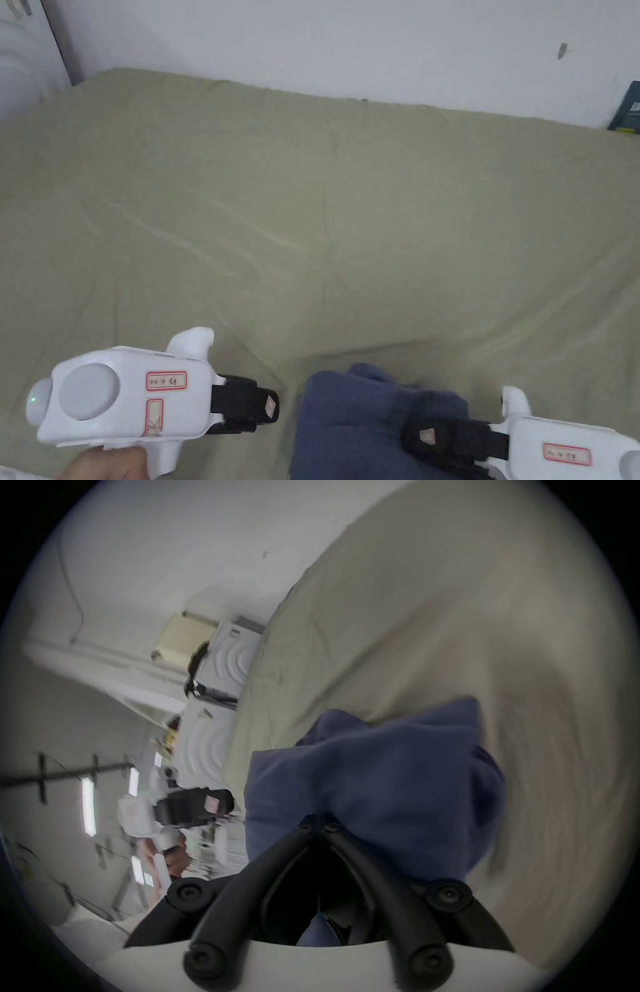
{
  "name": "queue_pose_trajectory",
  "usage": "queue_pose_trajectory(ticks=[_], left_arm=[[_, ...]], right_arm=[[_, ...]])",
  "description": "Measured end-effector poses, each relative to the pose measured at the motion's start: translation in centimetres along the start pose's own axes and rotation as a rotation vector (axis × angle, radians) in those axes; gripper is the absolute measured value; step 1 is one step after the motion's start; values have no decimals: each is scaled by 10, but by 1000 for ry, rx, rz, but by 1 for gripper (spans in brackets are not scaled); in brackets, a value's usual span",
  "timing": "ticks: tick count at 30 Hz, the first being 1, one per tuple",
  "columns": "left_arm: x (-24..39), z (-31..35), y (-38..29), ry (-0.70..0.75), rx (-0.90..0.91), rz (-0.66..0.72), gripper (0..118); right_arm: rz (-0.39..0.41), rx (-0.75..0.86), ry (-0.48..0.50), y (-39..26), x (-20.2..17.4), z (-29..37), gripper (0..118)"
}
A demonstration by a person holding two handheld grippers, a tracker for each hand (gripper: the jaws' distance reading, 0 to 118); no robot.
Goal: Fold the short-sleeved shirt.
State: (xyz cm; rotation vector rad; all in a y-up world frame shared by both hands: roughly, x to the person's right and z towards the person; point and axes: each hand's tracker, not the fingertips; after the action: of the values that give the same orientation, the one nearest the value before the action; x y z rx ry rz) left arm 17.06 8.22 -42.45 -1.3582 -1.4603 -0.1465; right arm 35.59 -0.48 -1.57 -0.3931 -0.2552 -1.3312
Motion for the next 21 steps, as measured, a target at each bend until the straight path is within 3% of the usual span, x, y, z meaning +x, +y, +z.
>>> queue_pose_trajectory(ticks=[1,2,3,4,5,6,7,8,13,16,18,19,21], left_arm=[[-3,0,0,-33,-1,6,9],[-4,-2,2,-91,-4,6,16],[-6,-5,4,-154,-14,15,41],[-7,-9,5,-189,-25,26,82],[-12,-18,8,-263,-44,63,110],[-13,-29,8,-332,-100,91,118],[-12,-34,6,-412,-19,114,118],[-13,-46,5,-383,-95,113,116],[-21,-89,3,-291,-125,59,116],[-24,-101,4,-459,-83,107,114],[-24,-109,5,-446,-87,79,110],[-24,-111,5,-438,-84,76,100],[-27,-111,7,-352,-85,46,56]], right_arm=[[-25,9,30,-1,5,1,0],[-36,15,45,-1,7,0,0],[-27,17,49,-3,8,0,0],[-19,19,47,-4,8,-1,0],[-21,23,55,-4,10,0,0],[-33,26,69,-4,12,-1,0],[-43,28,77,-4,13,-1,0],[-46,28,82,-4,14,-1,0],[-47,24,92,-2,16,-2,0],[-50,21,99,-2,17,-3,0],[-61,20,109,-1,19,-3,0],[-61,20,110,-2,18,-3,0],[-61,23,111,-2,18,-3,0]])
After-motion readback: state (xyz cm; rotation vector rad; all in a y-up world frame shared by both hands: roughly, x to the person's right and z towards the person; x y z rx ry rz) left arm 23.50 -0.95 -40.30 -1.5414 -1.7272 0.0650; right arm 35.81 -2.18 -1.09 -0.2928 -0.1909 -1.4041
